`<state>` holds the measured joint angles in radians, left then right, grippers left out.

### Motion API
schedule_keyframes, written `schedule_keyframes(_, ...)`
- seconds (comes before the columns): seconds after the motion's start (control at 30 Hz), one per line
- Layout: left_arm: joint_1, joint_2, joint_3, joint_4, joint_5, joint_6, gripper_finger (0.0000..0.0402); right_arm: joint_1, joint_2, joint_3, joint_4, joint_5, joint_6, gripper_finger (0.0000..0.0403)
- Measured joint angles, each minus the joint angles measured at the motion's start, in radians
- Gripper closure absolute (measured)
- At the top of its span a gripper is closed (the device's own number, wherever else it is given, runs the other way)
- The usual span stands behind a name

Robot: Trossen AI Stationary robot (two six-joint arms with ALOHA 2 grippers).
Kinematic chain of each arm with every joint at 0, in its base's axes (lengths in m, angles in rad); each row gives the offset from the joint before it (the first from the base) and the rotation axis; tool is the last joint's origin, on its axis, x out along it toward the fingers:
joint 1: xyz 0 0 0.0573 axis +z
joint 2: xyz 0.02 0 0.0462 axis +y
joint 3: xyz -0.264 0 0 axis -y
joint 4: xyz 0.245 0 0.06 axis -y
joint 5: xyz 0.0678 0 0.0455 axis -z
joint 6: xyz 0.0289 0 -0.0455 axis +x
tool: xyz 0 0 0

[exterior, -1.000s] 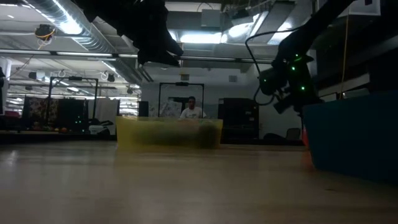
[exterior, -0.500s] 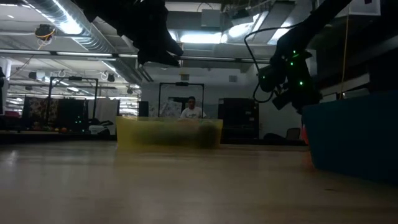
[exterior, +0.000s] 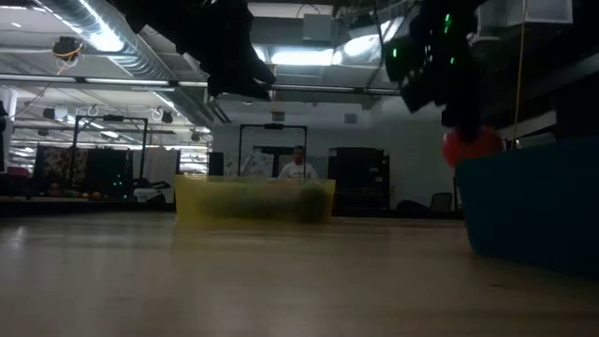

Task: Sort produce into baskets
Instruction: Put the orange tomato into the blue bin

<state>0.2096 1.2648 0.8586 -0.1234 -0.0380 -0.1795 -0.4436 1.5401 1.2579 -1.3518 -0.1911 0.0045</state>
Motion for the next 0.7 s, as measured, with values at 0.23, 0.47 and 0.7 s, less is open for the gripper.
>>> schedule_keyframes(0.23,0.0,0.0,0.0,0.0,0.0,0.007,0.0179,0.308,-0.051,0.001,0.018,-0.012,0.203,0.01)
schedule_keyframes(0.47,0.0,0.0,0.0,0.002,0.0,0.002,0.0179,0.594,-0.051,0.001,0.103,-0.011,0.411,0.01)
schedule_keyframes(0.7,0.0,0.0,0.0,0.003,0.0,-0.005,0.0179,0.803,-0.05,0.001,0.2,0.057,0.605,0.01)
